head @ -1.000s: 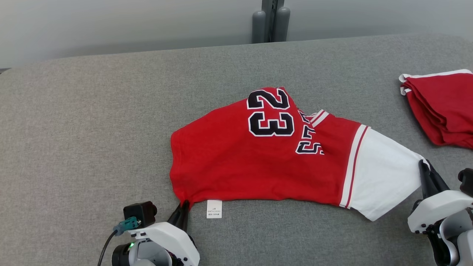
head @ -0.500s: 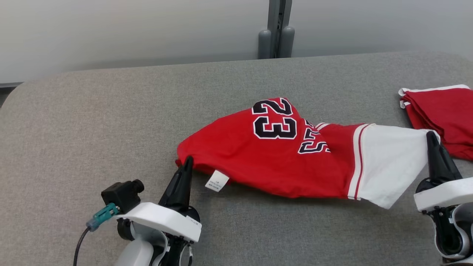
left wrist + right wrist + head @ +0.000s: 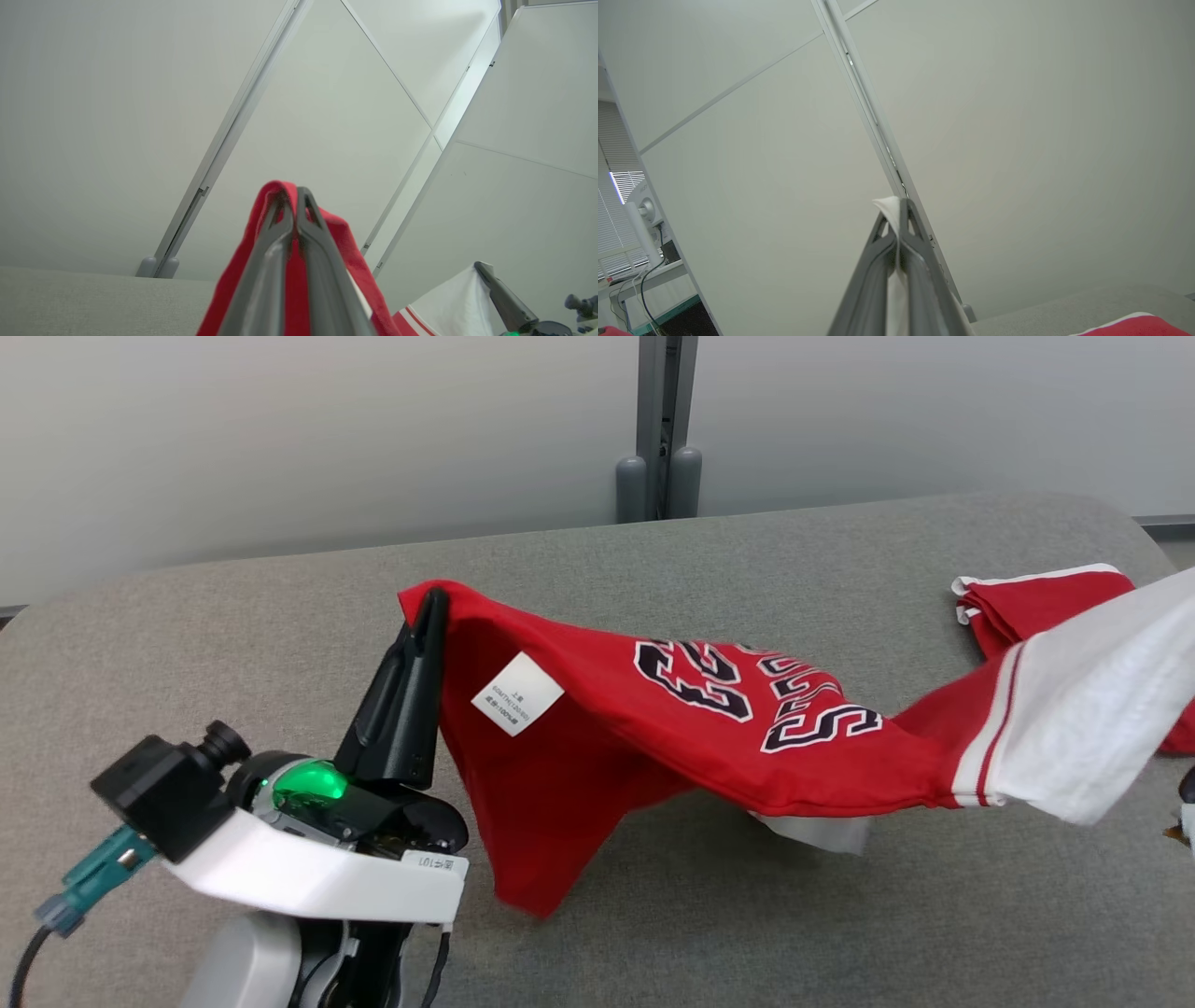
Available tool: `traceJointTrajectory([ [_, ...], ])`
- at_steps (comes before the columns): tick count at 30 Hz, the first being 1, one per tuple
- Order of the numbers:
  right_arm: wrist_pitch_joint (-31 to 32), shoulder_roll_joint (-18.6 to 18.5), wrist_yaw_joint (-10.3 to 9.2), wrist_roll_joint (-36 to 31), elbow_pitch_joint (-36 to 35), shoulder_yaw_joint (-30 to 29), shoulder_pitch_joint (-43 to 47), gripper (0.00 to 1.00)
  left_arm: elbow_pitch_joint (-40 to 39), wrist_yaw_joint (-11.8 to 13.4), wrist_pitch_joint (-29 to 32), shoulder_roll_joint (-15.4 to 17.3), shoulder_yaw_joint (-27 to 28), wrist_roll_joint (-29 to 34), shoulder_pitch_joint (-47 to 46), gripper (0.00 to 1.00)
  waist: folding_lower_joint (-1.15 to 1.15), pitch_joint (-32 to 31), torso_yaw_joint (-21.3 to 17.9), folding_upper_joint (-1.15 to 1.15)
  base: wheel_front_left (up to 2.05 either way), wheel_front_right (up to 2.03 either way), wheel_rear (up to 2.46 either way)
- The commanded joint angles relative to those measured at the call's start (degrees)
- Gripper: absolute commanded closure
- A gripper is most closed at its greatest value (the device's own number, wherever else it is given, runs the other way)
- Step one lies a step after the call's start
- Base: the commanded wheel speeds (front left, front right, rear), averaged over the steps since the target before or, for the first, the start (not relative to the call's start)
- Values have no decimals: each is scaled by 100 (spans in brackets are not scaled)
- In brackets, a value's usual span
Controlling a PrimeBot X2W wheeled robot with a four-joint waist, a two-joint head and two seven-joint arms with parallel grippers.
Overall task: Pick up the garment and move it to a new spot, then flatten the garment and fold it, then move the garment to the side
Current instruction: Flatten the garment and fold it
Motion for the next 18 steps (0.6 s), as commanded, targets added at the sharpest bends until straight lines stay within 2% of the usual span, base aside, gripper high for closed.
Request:
traceJointTrajectory([
  [1, 52, 24, 3, 54, -139, -41, 47, 100, -148, 38, 41, 62, 39, 16, -20, 100, 0, -11, -46, 0, 0, 0, 0],
  [5, 236, 94, 3, 1, -730, -196, 48, 100, -821, 171, 362, 220, 55, 20, -177, 100, 0, 63, -130, 0, 0, 0, 0],
  [9, 452, 160, 3, -70, -801, -254, -202, 100, -1021, 191, 761, 413, 82, -20, -533, 100, 0, 281, -169, 0, 0, 0, 0],
  [13, 624, 180, 3, -140, -426, -107, -847, 100, -589, 153, 1116, 592, 229, -99, -1257, 100, 0, 662, -202, 0, 0, 0, 0],
  [18, 754, 139, 3, -360, 435, 232, -2467, 100, 468, 31, 1564, 878, 384, 84, -2960, 100, 0, 1244, -274, 0, 0, 0, 0],
])
